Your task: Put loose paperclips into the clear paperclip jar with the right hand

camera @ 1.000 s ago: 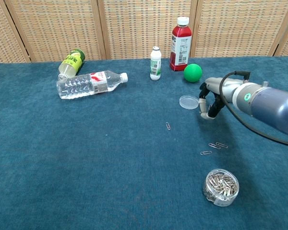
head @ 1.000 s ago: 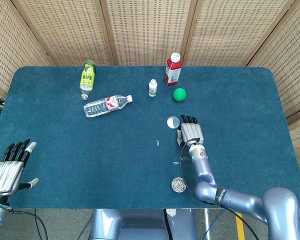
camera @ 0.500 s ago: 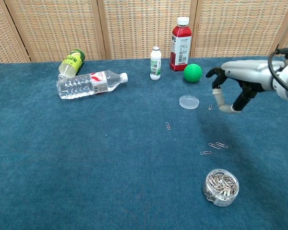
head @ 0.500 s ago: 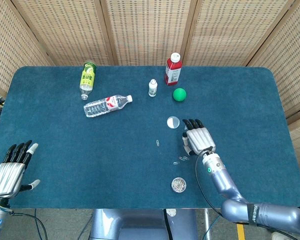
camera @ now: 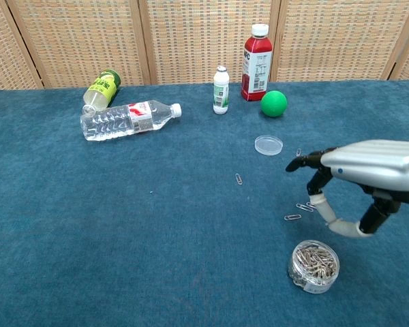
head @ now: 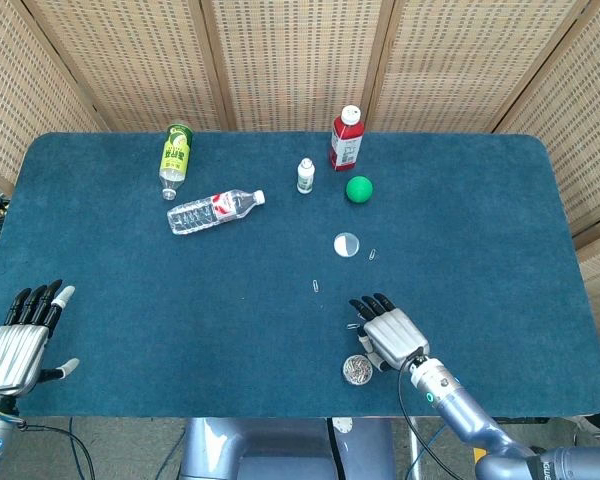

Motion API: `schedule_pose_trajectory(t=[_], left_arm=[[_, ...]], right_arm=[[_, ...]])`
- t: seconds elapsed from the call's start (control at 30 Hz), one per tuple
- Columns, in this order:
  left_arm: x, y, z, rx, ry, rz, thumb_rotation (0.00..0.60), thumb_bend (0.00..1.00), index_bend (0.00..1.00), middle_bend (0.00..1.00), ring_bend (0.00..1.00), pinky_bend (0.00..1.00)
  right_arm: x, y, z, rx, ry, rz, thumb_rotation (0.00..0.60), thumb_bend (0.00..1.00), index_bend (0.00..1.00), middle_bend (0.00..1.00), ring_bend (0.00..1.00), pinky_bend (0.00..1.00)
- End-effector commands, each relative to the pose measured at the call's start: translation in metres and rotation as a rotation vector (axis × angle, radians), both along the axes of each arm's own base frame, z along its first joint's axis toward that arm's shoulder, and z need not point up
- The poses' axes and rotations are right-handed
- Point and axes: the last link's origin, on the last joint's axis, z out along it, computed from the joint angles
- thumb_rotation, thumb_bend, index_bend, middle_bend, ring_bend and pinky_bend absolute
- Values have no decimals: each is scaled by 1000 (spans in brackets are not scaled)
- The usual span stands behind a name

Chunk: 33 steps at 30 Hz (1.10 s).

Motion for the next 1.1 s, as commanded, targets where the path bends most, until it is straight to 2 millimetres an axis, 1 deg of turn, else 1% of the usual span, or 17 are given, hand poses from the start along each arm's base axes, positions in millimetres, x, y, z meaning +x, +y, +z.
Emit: schedule_pose_trajectory(t=[0.03,0.27,0.5,0.8,0.9,0.97,1.1], left_arm=[[0,0,0,-2,0,0,600,0,0,0,0,0],[1,-1,-1,-2,3,-4,600,0,0,0,0,0],[1,-1,-1,-1,2,-4,600,0,0,0,0,0],[0,0,0,1,2,-4,600,0,0,0,0,0],[0,0,0,0,0,-3,600,0,0,0,0,0],[0,0,0,0,0,-4,600,0,0,0,0,0],[0,0,0,-1,0,-4,600,0,0,0,0,0]], right_arm=[[-3,7,-3,19,6,3,600,451,678,50,0,50],[0,12,-9,44,-3,7,600,450,678,50,0,50],[2,16,-21,71,-2,10,600,451,678,50,0,50],[10,17,-34,81,-18,16,600,450,678,50,0,50],[9,17,-35,82,-4,8,600,436,637,51,0,50],[8,17,-35,83,3,4,600,420,582,51,0,50],[9,17,-35,81,5,0,600,417,522,45,0,50]])
